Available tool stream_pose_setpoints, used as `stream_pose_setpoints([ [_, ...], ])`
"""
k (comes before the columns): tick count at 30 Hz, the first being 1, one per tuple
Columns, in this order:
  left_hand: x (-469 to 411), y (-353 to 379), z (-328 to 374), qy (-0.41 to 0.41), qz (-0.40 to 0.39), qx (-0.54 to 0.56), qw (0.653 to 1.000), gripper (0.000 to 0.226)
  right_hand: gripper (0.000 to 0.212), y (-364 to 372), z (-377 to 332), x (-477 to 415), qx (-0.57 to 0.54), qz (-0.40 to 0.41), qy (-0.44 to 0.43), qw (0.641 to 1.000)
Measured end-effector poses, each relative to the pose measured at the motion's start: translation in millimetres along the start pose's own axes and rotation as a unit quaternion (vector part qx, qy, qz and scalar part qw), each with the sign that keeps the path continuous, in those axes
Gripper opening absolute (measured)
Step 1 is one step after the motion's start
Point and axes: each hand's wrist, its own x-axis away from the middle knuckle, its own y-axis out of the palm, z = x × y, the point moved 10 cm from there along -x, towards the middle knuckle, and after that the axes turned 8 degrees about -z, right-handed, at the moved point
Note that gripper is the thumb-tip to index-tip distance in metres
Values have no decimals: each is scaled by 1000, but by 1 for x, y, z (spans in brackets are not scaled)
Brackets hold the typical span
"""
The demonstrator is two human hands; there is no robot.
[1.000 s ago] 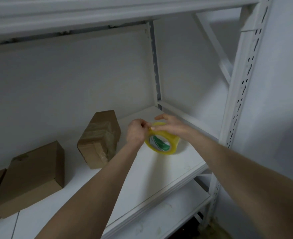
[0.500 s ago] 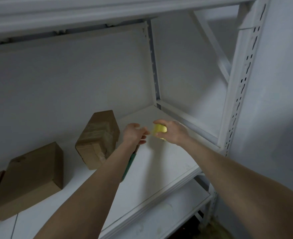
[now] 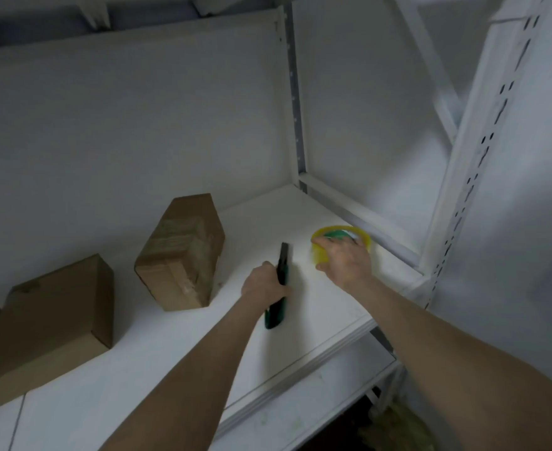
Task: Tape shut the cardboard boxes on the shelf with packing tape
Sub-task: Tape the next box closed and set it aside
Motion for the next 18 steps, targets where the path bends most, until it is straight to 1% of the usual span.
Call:
stream_pose_setpoints([
  [4,-12,16,19,7,6,35,999,55,52,15,6,1,-7,-31,-1,999],
  [6,-12,15,20,16,-6,27,999,54,42,6,9,-1,-27,-16,4,1000],
  [7,-11,8,21,27,3,5,1000,49,38,-5,7,-2,-53,6,8,999],
  [8,-7,-8,21,40,31,-16,999,40,35,-19,1,-4,-94,34,6,995],
  [9,0,-30,21,61,81,-31,994,32,34,-34,-11,-7,-141,67,-5,988],
  [10,8,-56,19,82,139,-35,986,30,34,-50,-27,-10,-182,99,-21,978],
  [11,20,-83,15,99,199,-30,975,32,35,-62,-49,-13,-215,120,-39,968],
  [12,33,-110,5,100,251,-15,963,35,36,-71,-75,-15,-245,124,-61,960],
  [14,58,-157,-28,76,333,21,940,33,40,-78,-136,-16,-303,93,-111,942],
  [16,73,-187,-72,24,368,41,929,33,45,-77,-194,-13,-342,61,-147,926],
  [17,74,-195,-95,7,360,58,931,36,48,-68,-219,-14,-350,42,-147,924],
  [18,69,-195,-117,-9,333,83,939,39,53,-55,-240,-17,-362,17,-136,922],
])
